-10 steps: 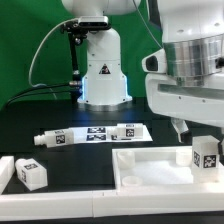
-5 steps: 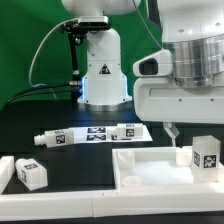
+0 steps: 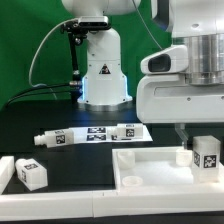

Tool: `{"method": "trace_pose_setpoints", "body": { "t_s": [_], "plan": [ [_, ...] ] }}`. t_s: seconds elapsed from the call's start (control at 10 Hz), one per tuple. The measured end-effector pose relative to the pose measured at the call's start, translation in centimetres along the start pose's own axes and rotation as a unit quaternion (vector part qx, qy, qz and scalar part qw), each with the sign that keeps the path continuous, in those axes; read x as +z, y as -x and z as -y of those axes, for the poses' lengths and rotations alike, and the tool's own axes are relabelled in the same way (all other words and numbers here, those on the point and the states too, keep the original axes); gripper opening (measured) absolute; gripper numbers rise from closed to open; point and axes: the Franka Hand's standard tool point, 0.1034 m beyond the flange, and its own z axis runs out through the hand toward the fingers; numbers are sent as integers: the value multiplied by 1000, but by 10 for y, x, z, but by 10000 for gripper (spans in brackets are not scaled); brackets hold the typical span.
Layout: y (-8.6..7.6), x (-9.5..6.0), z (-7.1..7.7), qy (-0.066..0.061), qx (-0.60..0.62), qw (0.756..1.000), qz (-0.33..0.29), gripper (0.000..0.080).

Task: Assemble one leg

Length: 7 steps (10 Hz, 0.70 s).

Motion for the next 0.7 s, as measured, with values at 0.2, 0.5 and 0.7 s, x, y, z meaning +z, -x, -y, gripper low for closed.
{"method": "trace_pose_setpoints", "body": {
  "t_s": [0.2, 0.5, 0.7],
  "plan": [
    [-2, 0, -2, 1, 76, 997, -1, 290],
    [-3, 0, -4, 2, 238, 971, -1, 290],
    [-3, 0, -6, 3, 357, 934, -1, 290]
  ]
}}
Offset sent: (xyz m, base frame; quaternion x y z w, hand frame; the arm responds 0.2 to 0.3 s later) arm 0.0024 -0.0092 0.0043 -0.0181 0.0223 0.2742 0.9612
